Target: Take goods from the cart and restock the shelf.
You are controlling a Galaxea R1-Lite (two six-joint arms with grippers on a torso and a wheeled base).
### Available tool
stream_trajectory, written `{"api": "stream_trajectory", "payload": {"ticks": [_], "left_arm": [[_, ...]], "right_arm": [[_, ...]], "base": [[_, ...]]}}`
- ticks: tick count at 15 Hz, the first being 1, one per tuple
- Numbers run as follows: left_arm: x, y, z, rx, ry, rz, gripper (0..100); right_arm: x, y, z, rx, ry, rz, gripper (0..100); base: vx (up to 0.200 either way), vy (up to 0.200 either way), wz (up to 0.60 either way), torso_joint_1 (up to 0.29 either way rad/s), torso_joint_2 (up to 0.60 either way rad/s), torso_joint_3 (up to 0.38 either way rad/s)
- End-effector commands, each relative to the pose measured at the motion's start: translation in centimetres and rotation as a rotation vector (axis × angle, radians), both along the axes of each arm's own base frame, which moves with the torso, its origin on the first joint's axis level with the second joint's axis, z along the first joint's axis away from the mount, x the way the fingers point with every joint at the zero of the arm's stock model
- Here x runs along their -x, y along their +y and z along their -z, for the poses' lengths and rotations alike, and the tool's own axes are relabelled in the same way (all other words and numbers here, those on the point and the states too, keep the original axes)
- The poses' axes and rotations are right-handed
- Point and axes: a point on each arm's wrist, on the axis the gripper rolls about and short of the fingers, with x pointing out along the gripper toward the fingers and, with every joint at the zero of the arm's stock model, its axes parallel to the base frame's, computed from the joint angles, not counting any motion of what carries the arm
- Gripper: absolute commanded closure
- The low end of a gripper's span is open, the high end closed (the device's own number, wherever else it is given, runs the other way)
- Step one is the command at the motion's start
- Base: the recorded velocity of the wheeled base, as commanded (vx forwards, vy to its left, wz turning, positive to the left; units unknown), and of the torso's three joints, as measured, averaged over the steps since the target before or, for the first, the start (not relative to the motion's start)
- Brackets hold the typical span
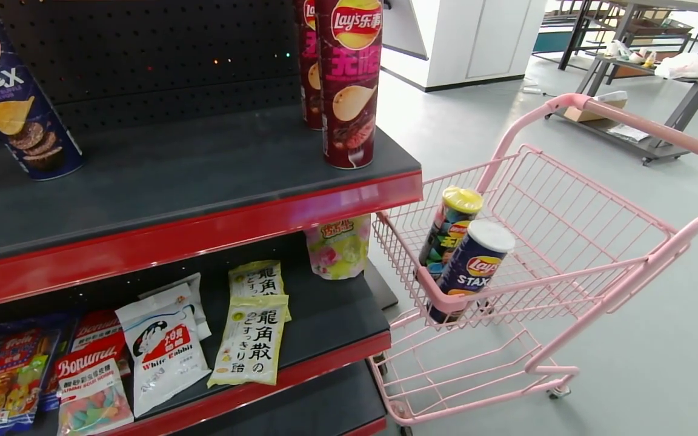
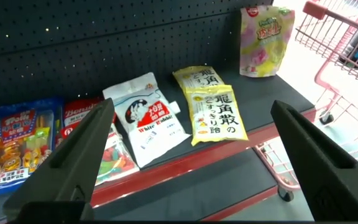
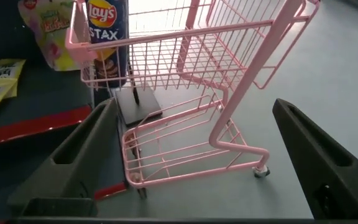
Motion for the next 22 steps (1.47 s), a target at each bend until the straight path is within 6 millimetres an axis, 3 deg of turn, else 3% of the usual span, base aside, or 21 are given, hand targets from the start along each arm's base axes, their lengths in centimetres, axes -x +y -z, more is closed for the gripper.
{"api": "stream_trajectory", "payload": {"ticks": [1,2,3,4,5,6,8,10,15,22], "left_arm": [[0.0,0.0,0.0,0.000,0.001,-0.001,0],[0.0,0.0,0.0,0.000,0.001,-0.001,0],[0.0,0.0,0.0,0.000,0.001,0.001,0],[0.0,0.0,0.0,0.000,0.001,-0.001,0],[0.0,0.0,0.0,0.000,0.001,-0.001,0],[0.0,0.0,0.0,0.000,0.001,-0.001,0],[0.0,0.0,0.0,0.000,0.001,0.001,0],[0.0,0.0,0.0,0.000,0.001,-0.001,0],[0.0,0.0,0.0,0.000,0.001,-0.001,0],[0.0,0.0,0.0,-0.004,0.001,0.001,0]], "right_arm": [[-1.7,0.2,-8.6,-0.052,0.016,-0.121,0],[-6.6,0.7,-15.5,-0.180,0.084,-0.196,0],[-7.9,1.0,-15.4,-0.157,0.133,-0.246,0],[-11.3,1.7,-14.6,-0.106,0.215,-0.322,0],[-13.3,2.1,-14.0,-0.107,0.246,-0.323,0],[-16.8,2.8,-12.5,-0.104,0.267,-0.338,0],[-20.4,4.3,-9.9,-0.097,0.285,-0.386,0],[-21.9,5.6,-7.7,-0.088,0.360,-0.427,0],[-23.5,7.1,-5.5,-0.068,0.466,-0.464,0],[-27.0,8.0,-4.4,-0.101,0.506,-0.431,0]], "base": [[0.000,0.000,0.00,0.000,0.00,0.000],[0.000,0.000,0.00,0.000,0.00,0.000],[0.000,0.000,0.00,0.000,0.00,0.000],[0.000,0.000,0.00,0.000,0.00,0.000],[0.000,0.000,0.00,0.000,0.00,0.000],[0.000,0.000,0.00,0.000,0.00,0.000],[0.000,0.000,0.00,0.000,0.00,0.000],[0.000,0.000,0.00,0.000,0.00,0.000],[0.000,0.000,0.00,0.000,0.00,0.000],[0.000,0.000,0.00,0.000,0.00,0.000]]}}
